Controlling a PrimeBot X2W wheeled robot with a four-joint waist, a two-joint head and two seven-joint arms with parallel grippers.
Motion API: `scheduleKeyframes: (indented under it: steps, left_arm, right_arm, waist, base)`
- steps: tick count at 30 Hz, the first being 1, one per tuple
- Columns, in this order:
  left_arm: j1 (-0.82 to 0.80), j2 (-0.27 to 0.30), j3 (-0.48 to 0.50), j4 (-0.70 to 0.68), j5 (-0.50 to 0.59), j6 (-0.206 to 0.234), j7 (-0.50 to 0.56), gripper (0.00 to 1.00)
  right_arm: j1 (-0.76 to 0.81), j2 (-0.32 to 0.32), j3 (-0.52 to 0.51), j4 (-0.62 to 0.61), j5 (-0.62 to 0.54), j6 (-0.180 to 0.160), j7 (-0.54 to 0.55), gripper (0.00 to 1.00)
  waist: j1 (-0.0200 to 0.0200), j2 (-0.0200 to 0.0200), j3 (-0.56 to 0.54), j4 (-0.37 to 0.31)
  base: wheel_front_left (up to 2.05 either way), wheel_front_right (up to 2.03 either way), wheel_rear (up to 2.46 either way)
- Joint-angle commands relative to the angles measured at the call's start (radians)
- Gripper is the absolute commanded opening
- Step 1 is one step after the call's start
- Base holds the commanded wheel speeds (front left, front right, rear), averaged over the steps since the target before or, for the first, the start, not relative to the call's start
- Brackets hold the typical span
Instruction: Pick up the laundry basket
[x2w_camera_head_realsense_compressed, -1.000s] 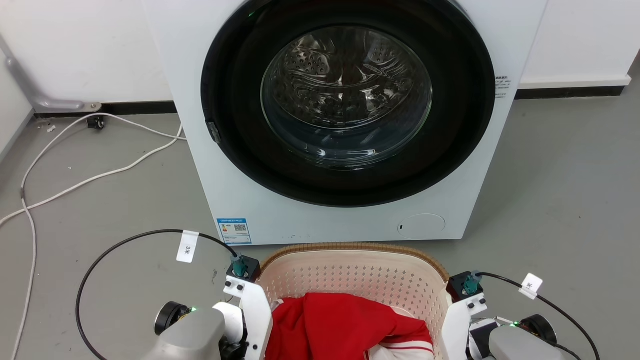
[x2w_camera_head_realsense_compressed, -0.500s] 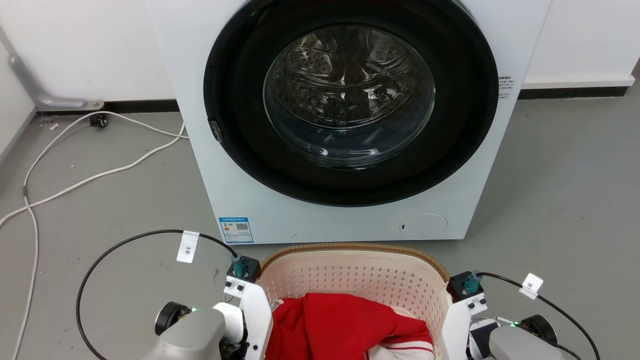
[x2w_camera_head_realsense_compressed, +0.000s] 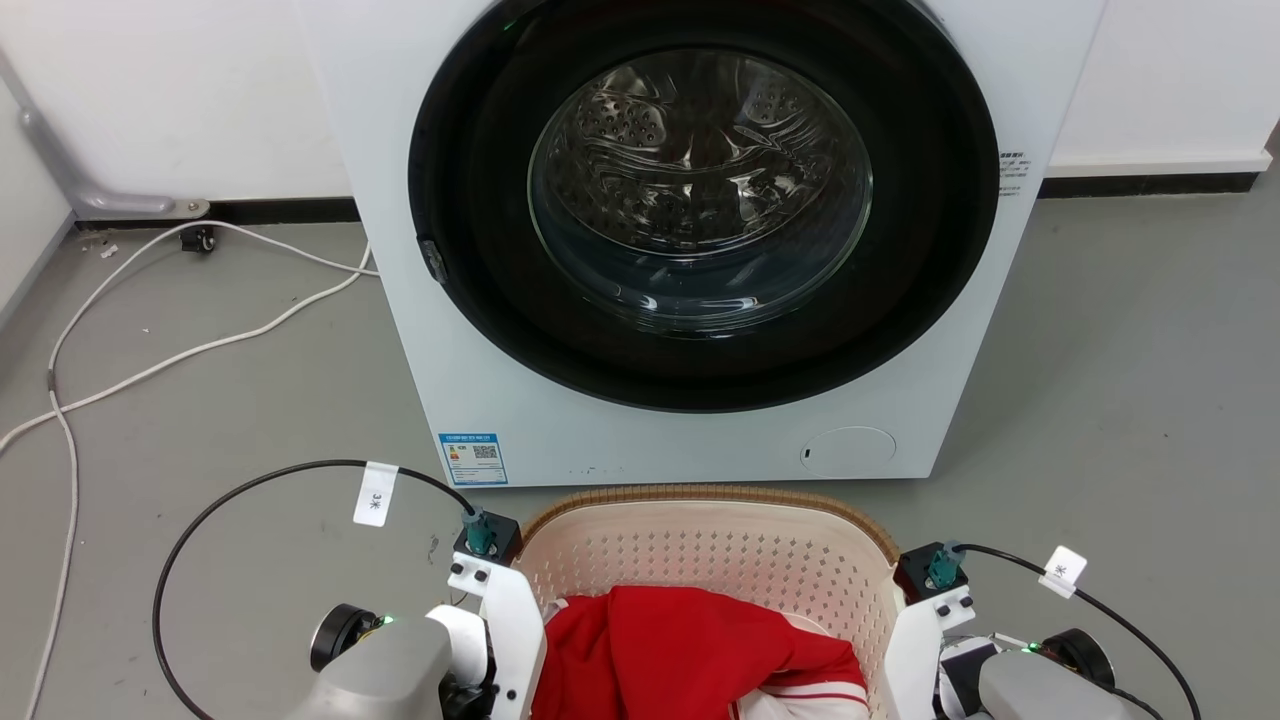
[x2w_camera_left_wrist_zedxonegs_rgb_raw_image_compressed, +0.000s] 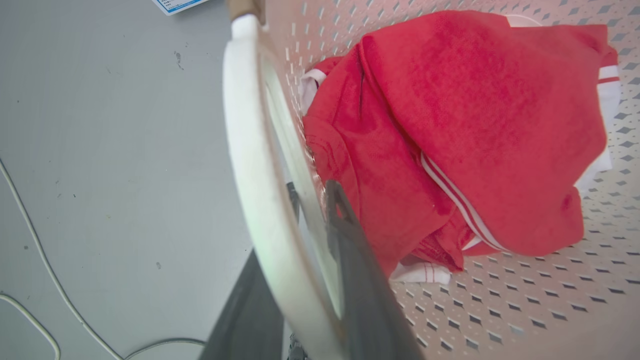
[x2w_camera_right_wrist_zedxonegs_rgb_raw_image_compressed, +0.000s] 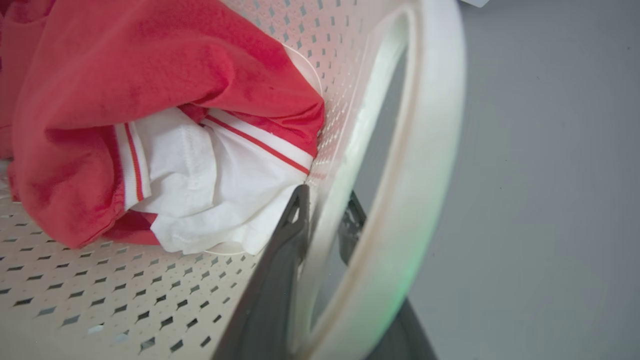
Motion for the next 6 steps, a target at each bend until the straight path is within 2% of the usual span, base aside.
scheduleKeyframes:
  steps: [1,6]
  left_arm:
    - [-0.012,0.011,-0.001,0.006,0.002,-0.002,-0.007,0.0]
    - [-0.012,0.01,-0.001,0.005,0.001,-0.002,-0.007,0.0]
  right_arm:
    - [-0.009,-0.014,0.008,0.005,-0.002,0.003,-0.004,0.0]
    - [-0.011,-0.015,0.014,0.005,0.003,0.003,-0.003,0.0]
  waist:
    - [0.0,0.0,0.0,0.0]
    - [0.0,0.0,0.0,-0.001]
  base:
    - [0.0,0.0,0.0]
    - [0.0,0.0,0.0]
